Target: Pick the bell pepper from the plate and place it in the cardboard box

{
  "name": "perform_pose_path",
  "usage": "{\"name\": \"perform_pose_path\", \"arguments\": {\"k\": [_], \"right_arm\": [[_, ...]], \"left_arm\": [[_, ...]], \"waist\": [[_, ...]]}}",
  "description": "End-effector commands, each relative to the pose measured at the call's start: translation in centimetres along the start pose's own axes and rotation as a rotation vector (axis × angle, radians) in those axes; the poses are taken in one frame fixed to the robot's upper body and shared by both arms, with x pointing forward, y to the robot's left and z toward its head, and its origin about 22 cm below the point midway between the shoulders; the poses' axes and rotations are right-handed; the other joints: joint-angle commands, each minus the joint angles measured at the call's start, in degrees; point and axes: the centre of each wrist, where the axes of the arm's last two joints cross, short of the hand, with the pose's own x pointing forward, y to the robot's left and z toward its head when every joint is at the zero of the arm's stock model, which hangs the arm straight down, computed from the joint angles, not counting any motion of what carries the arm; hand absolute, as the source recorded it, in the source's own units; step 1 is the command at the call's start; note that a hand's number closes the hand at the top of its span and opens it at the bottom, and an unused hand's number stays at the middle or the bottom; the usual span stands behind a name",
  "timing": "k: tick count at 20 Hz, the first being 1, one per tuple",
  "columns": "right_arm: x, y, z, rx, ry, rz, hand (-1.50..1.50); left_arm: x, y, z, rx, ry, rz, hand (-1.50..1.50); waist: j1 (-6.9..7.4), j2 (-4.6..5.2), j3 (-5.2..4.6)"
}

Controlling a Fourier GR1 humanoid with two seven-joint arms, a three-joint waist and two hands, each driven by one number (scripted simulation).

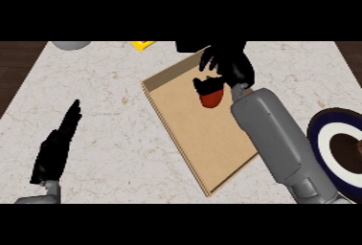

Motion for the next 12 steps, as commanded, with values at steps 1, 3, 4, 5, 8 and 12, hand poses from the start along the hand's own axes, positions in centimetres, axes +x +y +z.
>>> {"name": "perform_pose_path", "arguments": {"k": [1,3,4,5,8,12], "right_arm": [[-1.1,1.9,-1.6,0.024,0.031,-0.026,-1.50],[-0.5,4.6,-1.6,0.015,0.029,-0.047,-1.50],[-0.6,4.9,-1.2,0.024,0.019,-0.064,-1.50],[-1.5,3.3,-2.0,-0.004,0.015,-0.113,-1.50],[-2.3,2.5,-1.9,-0.118,-0.003,-0.246,-1.50],[-2.5,1.1,-2.1,-0.310,0.015,-0.433,-1.50]], "left_arm": [[-1.3,0.2,0.4,0.004,-0.007,0.003,0.00],[-1.3,0.4,-0.5,0.004,0.009,-0.001,0.00],[-0.5,-1.2,1.4,0.016,-0.005,-0.005,0.00],[-0.3,0.6,2.5,-0.016,-0.007,0.029,0.00],[-0.4,0.8,0.6,0.001,0.004,0.010,0.00],[-0.7,1.4,0.2,0.014,0.000,0.012,0.00]], "waist": [[-0.16,-0.02,0.00],[0.11,0.16,0.00],[0.01,-0.07,0.02],[0.31,-0.04,0.03],[-0.18,0.01,0.04],[-0.32,0.03,0.04]]}}
